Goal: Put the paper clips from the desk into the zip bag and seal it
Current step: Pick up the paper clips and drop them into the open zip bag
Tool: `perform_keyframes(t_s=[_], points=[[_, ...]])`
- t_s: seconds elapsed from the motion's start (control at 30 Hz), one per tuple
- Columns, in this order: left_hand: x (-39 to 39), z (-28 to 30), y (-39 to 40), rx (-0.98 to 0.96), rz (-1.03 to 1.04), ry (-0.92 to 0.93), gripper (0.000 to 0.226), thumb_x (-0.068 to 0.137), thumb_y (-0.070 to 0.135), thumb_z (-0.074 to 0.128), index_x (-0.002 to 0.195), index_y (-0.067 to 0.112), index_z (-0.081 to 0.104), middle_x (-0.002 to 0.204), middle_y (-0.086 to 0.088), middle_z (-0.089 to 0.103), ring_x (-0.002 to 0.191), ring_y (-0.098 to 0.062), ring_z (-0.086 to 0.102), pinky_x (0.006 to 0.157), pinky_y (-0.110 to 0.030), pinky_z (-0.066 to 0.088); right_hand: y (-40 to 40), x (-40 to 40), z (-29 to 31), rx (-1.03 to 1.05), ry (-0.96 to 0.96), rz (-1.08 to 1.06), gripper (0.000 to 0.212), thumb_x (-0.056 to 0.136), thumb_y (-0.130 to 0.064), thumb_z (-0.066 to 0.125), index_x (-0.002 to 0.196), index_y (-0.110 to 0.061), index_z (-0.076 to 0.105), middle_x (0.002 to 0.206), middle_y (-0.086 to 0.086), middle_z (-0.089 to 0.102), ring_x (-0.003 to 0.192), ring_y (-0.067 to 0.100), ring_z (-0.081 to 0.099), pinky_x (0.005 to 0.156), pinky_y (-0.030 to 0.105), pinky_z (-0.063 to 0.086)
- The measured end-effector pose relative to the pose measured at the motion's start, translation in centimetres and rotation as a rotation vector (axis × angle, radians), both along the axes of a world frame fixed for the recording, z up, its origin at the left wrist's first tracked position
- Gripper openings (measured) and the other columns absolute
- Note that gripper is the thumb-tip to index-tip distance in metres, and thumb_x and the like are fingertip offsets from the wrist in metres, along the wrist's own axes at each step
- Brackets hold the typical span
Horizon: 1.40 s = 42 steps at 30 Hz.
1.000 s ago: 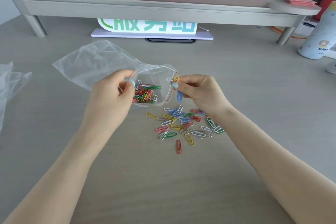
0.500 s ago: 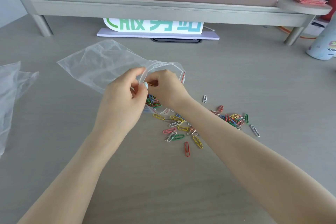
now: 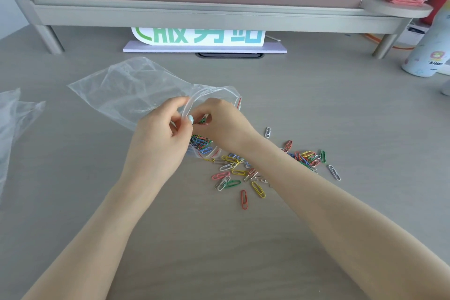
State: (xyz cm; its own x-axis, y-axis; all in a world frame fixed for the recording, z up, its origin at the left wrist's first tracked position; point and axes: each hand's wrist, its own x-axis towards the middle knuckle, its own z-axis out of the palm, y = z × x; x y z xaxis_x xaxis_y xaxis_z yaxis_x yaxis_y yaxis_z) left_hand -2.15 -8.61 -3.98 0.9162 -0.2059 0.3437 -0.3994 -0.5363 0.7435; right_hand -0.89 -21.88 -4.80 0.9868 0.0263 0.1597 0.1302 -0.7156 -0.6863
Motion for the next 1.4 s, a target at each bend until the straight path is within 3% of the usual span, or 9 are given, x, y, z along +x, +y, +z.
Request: perform_keyframes(t_s=[0.1,0.27,0.4,0.53,0.63,0.87,1.0,1.17,1.4], points=[[0.1,-0.2,0.1,0.001,0.005,0.008,0.031,0.089,0.013,0.051,0.116,0.026,0.059,0.072,0.003,0.061,0.064,-0.015,0.051,0.059,-0.020,0.042,-1.9,-1.0,0.4,0.052,-0.076,-0.059,0.010,0.083,-0.018,0.061,0.084,-0.021,0.070,0.073,-0.017,0.053,0.072,0.006,0.053,0.075,0.031,0.047],[0.2,-0.3,0.2,-0.008,0.012,0.020,0.031,0.088,0.015,0.051,0.116,0.027,0.059,0.074,0.005,0.061,0.064,-0.012,0.052,0.058,-0.021,0.041,-7.9,-3.4,-0.6,-0.103,-0.065,-0.217,0.021,0.088,-0.015,0.051,0.096,-0.023,0.069,0.097,-0.007,0.058,0.090,0.014,0.059,0.085,0.032,0.046],[0.1,-0.3,0.1,-0.005,0.009,0.002,0.031,0.089,0.014,0.052,0.117,0.025,0.059,0.073,0.005,0.060,0.059,-0.007,0.050,0.054,-0.011,0.037,-10.9,-5.7,-1.5,-0.184,0.016,-0.140,0.033,0.092,-0.007,0.042,0.113,-0.021,0.064,0.124,-0.006,0.056,0.114,0.013,0.052,0.095,0.026,0.039],[0.2,-0.3,0.2,-0.009,0.020,0.008,0.031,0.089,0.012,0.051,0.117,0.023,0.059,0.072,0.005,0.060,0.059,-0.005,0.050,0.052,-0.007,0.035,-11.1,-7.2,-1.9,-0.241,0.088,-0.058,0.031,0.095,-0.017,0.044,0.122,-0.021,0.059,0.134,-0.008,0.052,0.124,0.008,0.046,0.103,0.022,0.034],[0.4,-0.3,0.3,-0.005,0.036,0.009,0.032,0.089,0.012,0.050,0.117,0.024,0.059,0.072,0.007,0.059,0.058,-0.003,0.050,0.051,-0.007,0.035,-10.2,-8.1,-1.7,-0.239,0.097,0.010,0.031,0.093,-0.026,0.050,0.123,-0.019,0.058,0.134,-0.009,0.052,0.123,0.002,0.044,0.101,0.019,0.034],[0.3,-0.3,0.2,0.003,0.034,0.000,0.031,0.089,0.010,0.051,0.114,0.023,0.060,0.070,0.009,0.057,0.056,0.000,0.050,0.052,-0.005,0.035,-8.5,-9.6,-0.8,-0.211,0.134,0.146,0.039,0.080,-0.036,0.064,0.111,-0.014,0.060,0.120,-0.006,0.056,0.107,0.008,0.049,0.091,0.030,0.040],[0.3,-0.3,0.2,0.009,0.033,0.000,0.030,0.088,0.011,0.051,0.114,0.024,0.061,0.070,0.009,0.057,0.056,0.000,0.050,0.051,-0.005,0.034,-8.7,-9.4,-1.0,-0.188,0.155,0.124,0.037,0.079,-0.033,0.066,0.115,-0.027,0.060,0.117,-0.019,0.052,0.102,0.001,0.050,0.088,0.021,0.040],[0.1,-0.2,0.1,0.011,0.030,0.009,0.030,0.089,0.011,0.051,0.114,0.024,0.061,0.070,0.008,0.058,0.056,0.000,0.050,0.051,-0.004,0.035,-8.8,-9.1,-1.3,-0.219,0.102,0.087,0.023,0.086,-0.022,0.060,0.107,-0.029,0.064,0.105,-0.016,0.056,0.090,0.004,0.053,0.082,0.034,0.047],[0.0,-0.2,0.0,0.019,0.024,0.016,0.030,0.088,0.011,0.051,0.112,0.026,0.061,0.071,0.007,0.060,0.055,-0.001,0.051,0.050,-0.005,0.034,-8.3,-9.1,-1.4,-0.192,0.055,0.027,0.018,0.086,-0.022,0.059,0.102,-0.027,0.067,0.100,-0.007,0.058,0.086,0.015,0.056,0.076,0.035,0.047]])
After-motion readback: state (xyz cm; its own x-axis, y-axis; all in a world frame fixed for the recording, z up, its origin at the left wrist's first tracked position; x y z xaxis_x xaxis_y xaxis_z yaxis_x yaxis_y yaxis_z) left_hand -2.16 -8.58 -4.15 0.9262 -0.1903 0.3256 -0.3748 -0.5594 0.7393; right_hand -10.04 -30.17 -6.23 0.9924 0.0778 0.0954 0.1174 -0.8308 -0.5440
